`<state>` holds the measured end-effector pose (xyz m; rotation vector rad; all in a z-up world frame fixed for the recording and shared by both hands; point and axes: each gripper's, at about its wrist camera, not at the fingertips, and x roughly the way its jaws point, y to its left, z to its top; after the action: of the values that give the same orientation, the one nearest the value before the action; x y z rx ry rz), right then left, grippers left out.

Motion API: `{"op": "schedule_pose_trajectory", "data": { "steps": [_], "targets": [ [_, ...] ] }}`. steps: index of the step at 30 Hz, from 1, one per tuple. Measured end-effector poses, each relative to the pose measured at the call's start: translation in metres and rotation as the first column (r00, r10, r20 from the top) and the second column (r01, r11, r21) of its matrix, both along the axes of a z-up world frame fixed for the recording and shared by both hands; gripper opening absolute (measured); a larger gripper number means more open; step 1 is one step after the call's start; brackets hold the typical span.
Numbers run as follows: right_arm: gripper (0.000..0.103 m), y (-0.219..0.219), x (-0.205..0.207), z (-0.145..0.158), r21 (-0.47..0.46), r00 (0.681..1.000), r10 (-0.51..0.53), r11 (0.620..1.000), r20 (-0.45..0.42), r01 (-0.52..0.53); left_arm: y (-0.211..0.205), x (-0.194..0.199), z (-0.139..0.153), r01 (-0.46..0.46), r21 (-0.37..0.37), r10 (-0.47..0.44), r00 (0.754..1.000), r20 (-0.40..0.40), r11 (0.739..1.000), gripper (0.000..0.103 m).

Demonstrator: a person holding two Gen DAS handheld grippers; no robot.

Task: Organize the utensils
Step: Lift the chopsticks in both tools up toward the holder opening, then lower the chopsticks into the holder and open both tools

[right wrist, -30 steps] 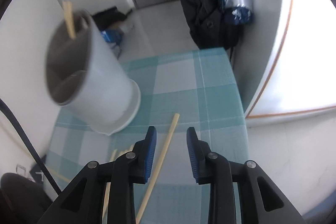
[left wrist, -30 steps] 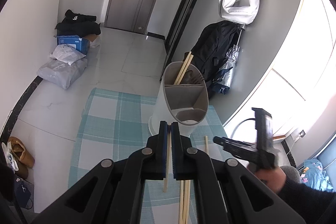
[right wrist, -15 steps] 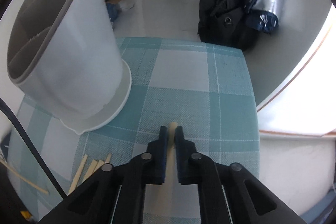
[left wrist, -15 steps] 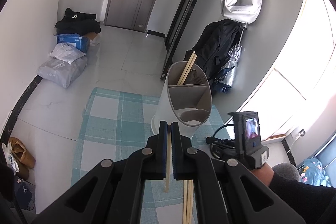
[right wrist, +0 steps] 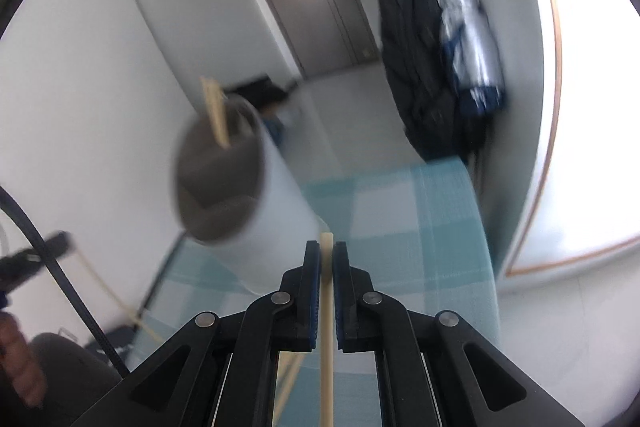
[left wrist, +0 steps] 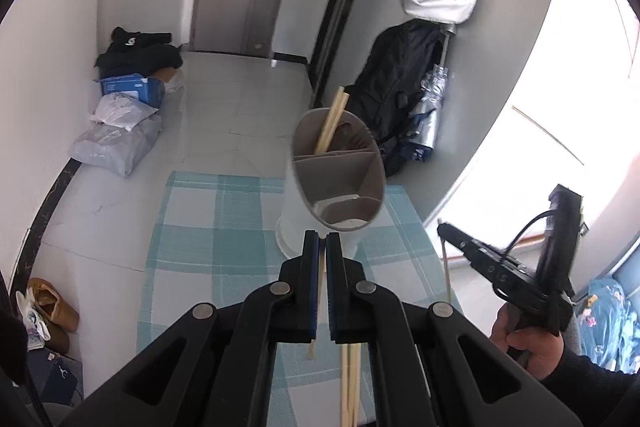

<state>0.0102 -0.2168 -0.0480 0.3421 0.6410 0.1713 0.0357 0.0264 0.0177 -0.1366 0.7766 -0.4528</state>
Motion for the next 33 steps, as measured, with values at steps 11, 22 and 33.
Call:
{"op": "schedule_pose_trajectory", "data": {
  "steps": [11, 22, 33],
  "targets": [
    [0.005, 0.02, -0.033, 0.057, 0.022, 0.968, 0.022, 0.999, 0.249, -0.029, -0.022, -0.007, 0.01, 0.032, 0.098, -0.033, 0.999, 0.008, 0.995, 0.0],
    [0.005, 0.02, -0.013, 0.105, 0.003, 0.926, 0.028, 1.0, 0.376, -0.031, -0.032, 0.01, 0.068, 0.09, 0.045, -0.092, 0.995, 0.041, 0.995, 0.0],
    [0.005, 0.02, 0.043, 0.159, 0.005, 0.868, 0.009, 1.0, 0.497, -0.014, -0.03, 0.054, 0.14, 0.128, -0.04, -0.122, 0.985, 0.123, 0.991, 0.0]
  ]
}}
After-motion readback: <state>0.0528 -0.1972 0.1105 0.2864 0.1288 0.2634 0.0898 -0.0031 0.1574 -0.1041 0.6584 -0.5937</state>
